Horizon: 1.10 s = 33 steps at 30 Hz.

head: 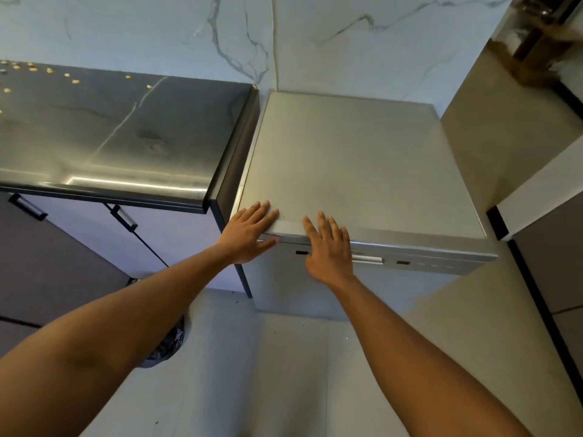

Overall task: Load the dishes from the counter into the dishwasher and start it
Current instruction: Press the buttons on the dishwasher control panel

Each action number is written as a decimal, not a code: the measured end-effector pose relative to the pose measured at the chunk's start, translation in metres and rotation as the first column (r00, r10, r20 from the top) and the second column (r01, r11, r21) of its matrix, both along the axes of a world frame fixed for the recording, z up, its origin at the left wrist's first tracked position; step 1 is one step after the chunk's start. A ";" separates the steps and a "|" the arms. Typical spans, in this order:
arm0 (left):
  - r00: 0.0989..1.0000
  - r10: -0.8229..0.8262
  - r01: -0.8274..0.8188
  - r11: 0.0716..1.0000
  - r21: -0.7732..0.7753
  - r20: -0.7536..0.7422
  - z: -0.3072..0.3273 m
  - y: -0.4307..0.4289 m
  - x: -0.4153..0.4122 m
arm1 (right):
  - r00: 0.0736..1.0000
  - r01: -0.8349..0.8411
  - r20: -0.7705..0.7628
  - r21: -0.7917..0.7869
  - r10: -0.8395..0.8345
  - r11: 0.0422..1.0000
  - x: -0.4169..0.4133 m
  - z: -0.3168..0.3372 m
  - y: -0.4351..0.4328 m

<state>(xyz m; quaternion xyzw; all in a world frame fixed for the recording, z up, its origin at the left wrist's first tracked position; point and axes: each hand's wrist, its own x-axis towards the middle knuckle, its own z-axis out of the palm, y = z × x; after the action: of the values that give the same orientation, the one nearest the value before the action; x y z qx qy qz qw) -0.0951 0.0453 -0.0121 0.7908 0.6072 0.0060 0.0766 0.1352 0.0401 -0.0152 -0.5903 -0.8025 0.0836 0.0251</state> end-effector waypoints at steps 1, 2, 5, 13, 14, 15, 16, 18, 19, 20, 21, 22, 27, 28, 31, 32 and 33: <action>0.999 -0.044 0.045 0.999 0.024 -0.030 0.000 -0.002 -0.005 | 1.000 0.003 0.008 0.003 -0.003 1.000 -0.001 0.000 0.000; 0.995 -0.085 0.087 0.995 0.039 -0.056 -0.003 -0.003 -0.010 | 1.000 0.010 0.014 0.006 -0.010 1.000 -0.001 -0.002 -0.001; 0.984 -0.145 0.154 0.985 0.081 -0.102 -0.007 -0.003 -0.016 | 0.999 -0.020 0.036 0.043 0.019 0.999 0.008 -0.001 0.002; 0.976 -0.180 0.195 0.973 0.124 -0.124 -0.012 -0.002 -0.022 | 0.995 -0.103 -0.011 -0.001 0.103 0.995 0.064 0.002 0.031; 0.975 -0.179 0.195 0.973 0.125 -0.129 -0.012 -0.003 -0.022 | 0.996 -0.087 -0.009 -0.005 0.087 0.996 0.066 0.000 0.030; 0.976 -0.166 0.185 0.974 0.135 -0.138 -0.013 -0.004 -0.021 | 0.997 -0.075 -0.016 -0.003 0.075 0.997 0.065 -0.002 0.029; 0.978 -0.156 0.176 0.974 0.141 -0.142 -0.014 -0.005 -0.020 | 0.998 -0.063 -0.026 -0.003 0.063 0.998 0.065 -0.003 0.028; 0.980 -0.133 0.157 0.974 0.163 -0.147 -0.016 -0.006 -0.017 | 0.998 -0.044 -0.032 0.013 0.045 0.999 0.063 -0.004 0.026; 0.981 -0.124 0.151 0.972 0.181 -0.150 -0.018 -0.007 -0.016 | 0.999 -0.032 -0.036 0.029 0.033 0.999 0.062 -0.005 0.025; 0.982 -0.114 0.143 0.969 0.201 -0.153 -0.019 -0.007 -0.014 | 0.999 -0.018 -0.045 0.045 0.020 0.999 0.062 -0.007 0.024; 0.983 -0.103 0.136 0.965 0.224 -0.151 -0.019 -0.007 -0.013 | 0.998 -0.008 -0.058 0.064 0.012 0.998 0.061 -0.008 0.024; 0.984 -0.092 0.128 0.961 0.246 -0.153 -0.020 -0.006 -0.011 | 0.997 -0.003 -0.080 0.092 0.010 0.996 0.061 -0.010 0.025; 0.988 -0.062 0.099 0.959 0.265 -0.144 -0.019 -0.009 -0.005 | 0.967 0.144 -0.248 0.355 -0.055 0.924 0.055 -0.043 0.006; 0.988 -0.063 0.098 0.962 0.257 -0.142 -0.018 -0.009 -0.006 | 0.946 0.209 -0.312 0.391 -0.085 0.896 0.050 -0.052 -0.002; 0.987 -0.046 0.087 0.958 0.273 -0.152 -0.020 -0.011 -0.004 | 0.775 0.405 -0.624 0.360 -0.106 0.840 0.017 -0.088 -0.043; 0.987 -0.035 0.082 0.952 0.294 -0.159 -0.022 -0.010 -0.003 | 0.688 0.454 -0.715 0.290 -0.125 0.842 0.002 -0.102 -0.058; 0.985 -0.030 0.083 0.947 0.311 -0.170 -0.023 -0.010 -0.003 | 0.600 0.491 -0.781 0.188 -0.174 0.851 -0.013 -0.117 -0.074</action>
<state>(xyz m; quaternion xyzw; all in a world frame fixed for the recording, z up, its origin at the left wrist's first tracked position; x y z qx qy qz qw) -0.0980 0.0353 -0.0355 0.8078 0.5795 0.0365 -0.1014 0.1220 -0.0341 -0.1318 -0.6293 -0.5941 0.1500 0.4781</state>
